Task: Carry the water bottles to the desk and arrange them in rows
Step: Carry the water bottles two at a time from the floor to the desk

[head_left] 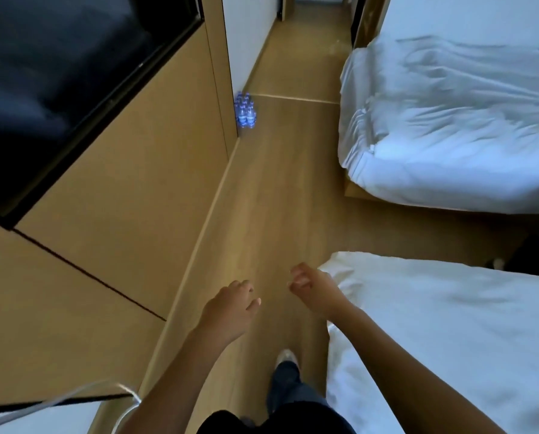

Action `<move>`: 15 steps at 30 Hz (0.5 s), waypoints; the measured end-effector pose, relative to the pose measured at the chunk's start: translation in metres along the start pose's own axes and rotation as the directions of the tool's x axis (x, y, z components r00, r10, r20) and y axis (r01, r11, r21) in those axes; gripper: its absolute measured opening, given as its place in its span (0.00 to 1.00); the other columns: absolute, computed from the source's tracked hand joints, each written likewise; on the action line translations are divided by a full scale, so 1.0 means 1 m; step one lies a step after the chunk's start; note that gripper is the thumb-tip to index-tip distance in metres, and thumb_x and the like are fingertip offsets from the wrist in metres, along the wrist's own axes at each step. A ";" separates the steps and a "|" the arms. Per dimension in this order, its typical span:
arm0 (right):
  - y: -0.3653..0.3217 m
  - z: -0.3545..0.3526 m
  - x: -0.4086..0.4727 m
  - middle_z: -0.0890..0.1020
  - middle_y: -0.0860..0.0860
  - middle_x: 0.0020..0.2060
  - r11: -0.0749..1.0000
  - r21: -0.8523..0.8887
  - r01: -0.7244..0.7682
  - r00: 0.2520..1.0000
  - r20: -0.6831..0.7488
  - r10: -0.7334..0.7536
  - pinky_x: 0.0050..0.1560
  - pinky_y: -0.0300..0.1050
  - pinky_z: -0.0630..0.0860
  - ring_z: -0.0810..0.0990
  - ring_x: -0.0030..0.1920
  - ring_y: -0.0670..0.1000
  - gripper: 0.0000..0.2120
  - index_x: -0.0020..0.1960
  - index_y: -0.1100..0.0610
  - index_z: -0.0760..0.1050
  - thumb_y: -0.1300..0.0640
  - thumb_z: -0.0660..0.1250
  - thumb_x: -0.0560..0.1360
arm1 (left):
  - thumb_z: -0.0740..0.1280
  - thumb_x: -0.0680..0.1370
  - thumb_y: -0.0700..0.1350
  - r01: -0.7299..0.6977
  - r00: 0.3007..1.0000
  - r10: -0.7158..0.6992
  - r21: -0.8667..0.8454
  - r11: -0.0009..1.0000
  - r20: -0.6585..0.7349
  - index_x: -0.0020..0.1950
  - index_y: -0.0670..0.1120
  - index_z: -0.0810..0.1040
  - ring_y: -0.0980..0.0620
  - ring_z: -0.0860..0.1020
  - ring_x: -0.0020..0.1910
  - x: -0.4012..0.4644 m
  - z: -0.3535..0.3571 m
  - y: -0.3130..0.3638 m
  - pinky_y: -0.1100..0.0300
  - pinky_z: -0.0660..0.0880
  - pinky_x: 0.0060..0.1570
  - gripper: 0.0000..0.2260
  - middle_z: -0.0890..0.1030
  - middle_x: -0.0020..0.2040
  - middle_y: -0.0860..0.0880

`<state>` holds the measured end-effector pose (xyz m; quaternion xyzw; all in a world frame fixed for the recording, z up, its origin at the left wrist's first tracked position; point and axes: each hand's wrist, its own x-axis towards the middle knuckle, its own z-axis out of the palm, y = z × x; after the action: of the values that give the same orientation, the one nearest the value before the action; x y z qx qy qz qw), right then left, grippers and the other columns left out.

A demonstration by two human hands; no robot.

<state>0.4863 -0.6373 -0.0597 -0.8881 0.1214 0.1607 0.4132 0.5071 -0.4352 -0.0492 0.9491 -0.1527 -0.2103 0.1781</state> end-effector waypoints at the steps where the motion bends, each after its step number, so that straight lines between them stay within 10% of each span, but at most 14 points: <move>1: -0.004 -0.019 0.023 0.81 0.49 0.52 1.000 -0.018 0.004 1.000 -0.009 -0.004 0.57 0.49 0.79 0.81 0.54 0.52 0.14 0.63 0.54 0.74 0.54 0.66 0.78 | 0.58 0.82 0.53 0.003 1.000 -0.003 0.002 1.000 -0.006 0.66 0.49 0.71 0.50 0.76 0.56 0.025 -0.012 0.008 0.54 0.74 0.52 0.15 0.75 0.63 0.51; 15: -0.042 -0.143 0.323 0.77 0.51 0.63 0.941 -0.324 0.093 0.994 0.083 -0.070 0.56 0.45 0.77 0.78 0.59 0.51 0.19 0.70 0.50 0.67 0.50 0.62 0.81 | 0.58 0.82 0.54 0.002 0.999 0.001 -0.055 0.998 0.040 0.66 0.49 0.71 0.51 0.76 0.55 0.339 -0.114 0.028 0.55 0.75 0.51 0.16 0.75 0.63 0.51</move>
<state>0.8244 -0.7483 -0.0686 -0.9424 0.0414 0.1926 0.2702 0.8460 -0.5524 -0.0582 0.9394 -0.1502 -0.2336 0.2011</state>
